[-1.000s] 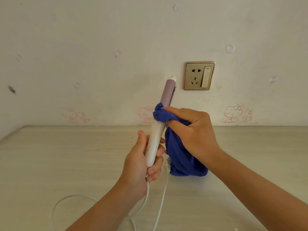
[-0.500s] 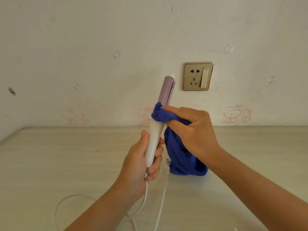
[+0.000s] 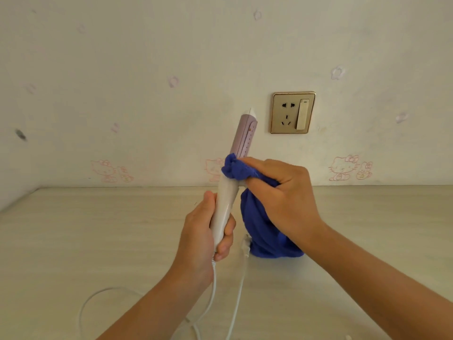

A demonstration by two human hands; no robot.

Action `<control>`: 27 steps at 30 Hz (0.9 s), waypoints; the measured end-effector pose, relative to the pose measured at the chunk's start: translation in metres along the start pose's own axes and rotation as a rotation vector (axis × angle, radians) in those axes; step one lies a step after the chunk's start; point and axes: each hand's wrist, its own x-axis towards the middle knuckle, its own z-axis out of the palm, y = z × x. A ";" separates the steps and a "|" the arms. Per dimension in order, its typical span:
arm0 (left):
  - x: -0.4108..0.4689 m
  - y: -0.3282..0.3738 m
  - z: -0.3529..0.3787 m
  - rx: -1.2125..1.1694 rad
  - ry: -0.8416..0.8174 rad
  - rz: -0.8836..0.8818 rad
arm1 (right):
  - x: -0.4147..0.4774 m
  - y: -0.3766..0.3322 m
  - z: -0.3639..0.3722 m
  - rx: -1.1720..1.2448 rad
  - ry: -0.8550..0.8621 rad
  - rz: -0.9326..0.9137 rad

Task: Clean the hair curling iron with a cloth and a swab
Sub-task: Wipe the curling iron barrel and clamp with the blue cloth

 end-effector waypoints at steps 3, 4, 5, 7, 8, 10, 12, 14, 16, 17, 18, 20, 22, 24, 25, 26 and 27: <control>0.005 0.009 0.000 -0.099 0.059 -0.048 | -0.010 -0.003 0.009 0.062 -0.240 -0.014; 0.007 0.012 -0.002 -0.180 0.079 -0.070 | -0.015 -0.005 0.013 0.108 -0.355 0.021; 0.008 0.015 -0.005 -0.257 0.092 -0.097 | -0.019 -0.006 0.018 0.108 -0.437 0.038; 0.010 0.015 -0.011 -0.345 0.099 -0.140 | -0.022 -0.002 0.023 0.005 -0.485 -0.023; 0.010 0.013 -0.012 -0.373 0.096 -0.152 | -0.021 0.000 0.022 -0.025 -0.460 -0.059; 0.008 0.010 -0.007 -0.365 0.079 -0.145 | -0.016 -0.001 0.018 0.006 -0.328 -0.057; 0.005 0.008 0.000 -0.286 0.044 -0.127 | -0.012 0.002 0.013 -0.033 -0.165 -0.069; 0.006 0.008 0.004 -0.246 0.029 -0.129 | -0.014 0.003 0.013 -0.066 -0.124 -0.057; 0.006 0.011 0.001 -0.265 0.056 -0.126 | -0.019 -0.002 0.017 0.108 -0.311 0.049; 0.007 0.012 -0.003 -0.277 0.083 -0.132 | -0.020 -0.004 0.018 0.169 -0.424 0.077; 0.008 0.013 -0.008 -0.276 0.106 -0.142 | -0.021 -0.005 0.018 0.159 -0.508 0.064; 0.009 0.016 -0.015 -0.271 0.120 -0.158 | -0.022 -0.006 0.020 0.078 -0.564 -0.008; 0.008 0.016 -0.014 -0.325 0.088 -0.175 | -0.022 -0.005 0.021 0.066 -0.503 -0.023; 0.007 0.015 -0.007 -0.394 0.044 -0.180 | -0.022 -0.007 0.022 0.140 -0.367 0.037; 0.006 0.012 -0.004 -0.401 0.021 -0.178 | -0.020 -0.005 0.019 0.137 -0.272 0.032; 0.005 0.010 -0.003 -0.390 0.003 -0.177 | -0.016 -0.003 0.015 0.076 -0.178 -0.003; 0.005 0.009 -0.003 -0.368 -0.004 -0.173 | -0.013 -0.001 0.012 0.011 -0.121 -0.034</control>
